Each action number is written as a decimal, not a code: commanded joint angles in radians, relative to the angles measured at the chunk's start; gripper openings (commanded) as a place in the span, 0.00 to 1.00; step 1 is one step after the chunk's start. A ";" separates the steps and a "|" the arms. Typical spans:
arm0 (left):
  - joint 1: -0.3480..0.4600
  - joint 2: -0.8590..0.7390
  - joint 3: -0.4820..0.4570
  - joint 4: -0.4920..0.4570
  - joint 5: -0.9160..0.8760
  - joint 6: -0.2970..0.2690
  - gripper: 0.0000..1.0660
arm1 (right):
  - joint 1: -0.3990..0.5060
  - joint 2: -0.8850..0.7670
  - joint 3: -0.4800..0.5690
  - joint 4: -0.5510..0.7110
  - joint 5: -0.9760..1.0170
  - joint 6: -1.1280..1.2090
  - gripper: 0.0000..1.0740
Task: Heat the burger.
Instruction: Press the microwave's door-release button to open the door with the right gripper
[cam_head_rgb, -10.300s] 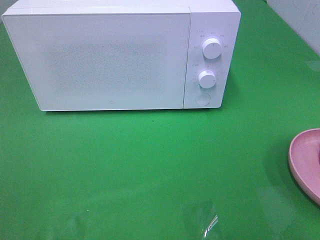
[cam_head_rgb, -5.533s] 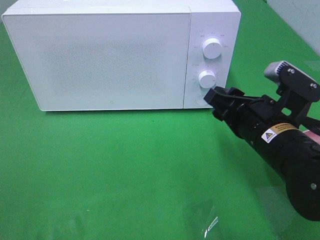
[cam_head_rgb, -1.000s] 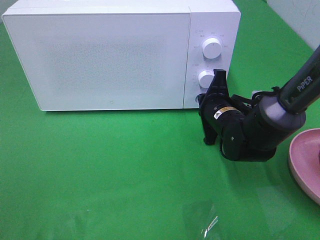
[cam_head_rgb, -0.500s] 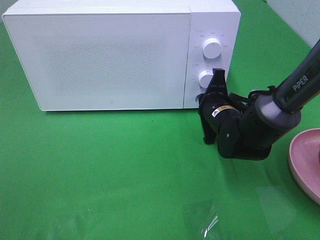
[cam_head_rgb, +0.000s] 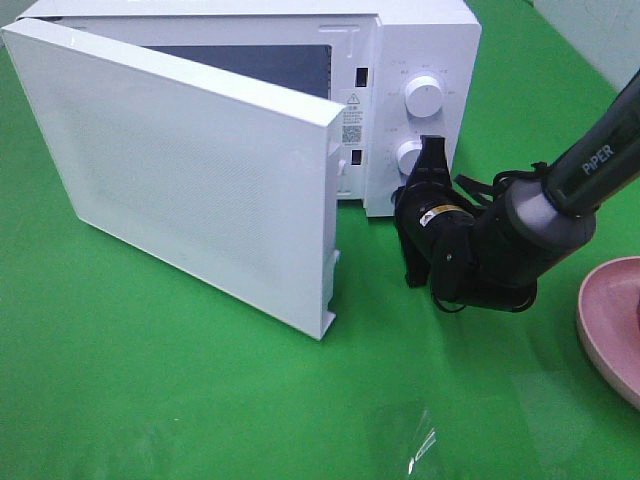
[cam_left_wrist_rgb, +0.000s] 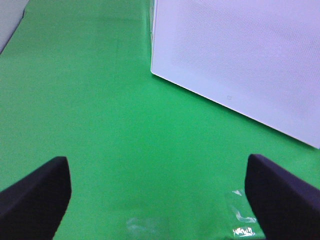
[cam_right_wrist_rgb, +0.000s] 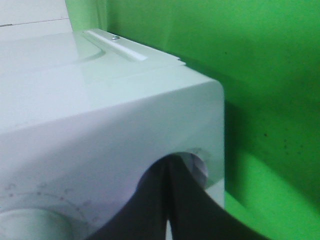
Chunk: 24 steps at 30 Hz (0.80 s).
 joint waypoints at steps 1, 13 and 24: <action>-0.002 -0.002 0.000 -0.005 0.004 0.000 0.81 | -0.061 -0.007 -0.099 -0.016 -0.370 -0.023 0.00; -0.002 -0.002 0.000 -0.005 0.004 0.000 0.81 | -0.036 -0.049 -0.021 -0.064 -0.238 -0.005 0.00; -0.002 -0.002 0.000 -0.005 0.004 0.000 0.81 | 0.012 -0.080 0.079 -0.096 -0.099 0.042 0.00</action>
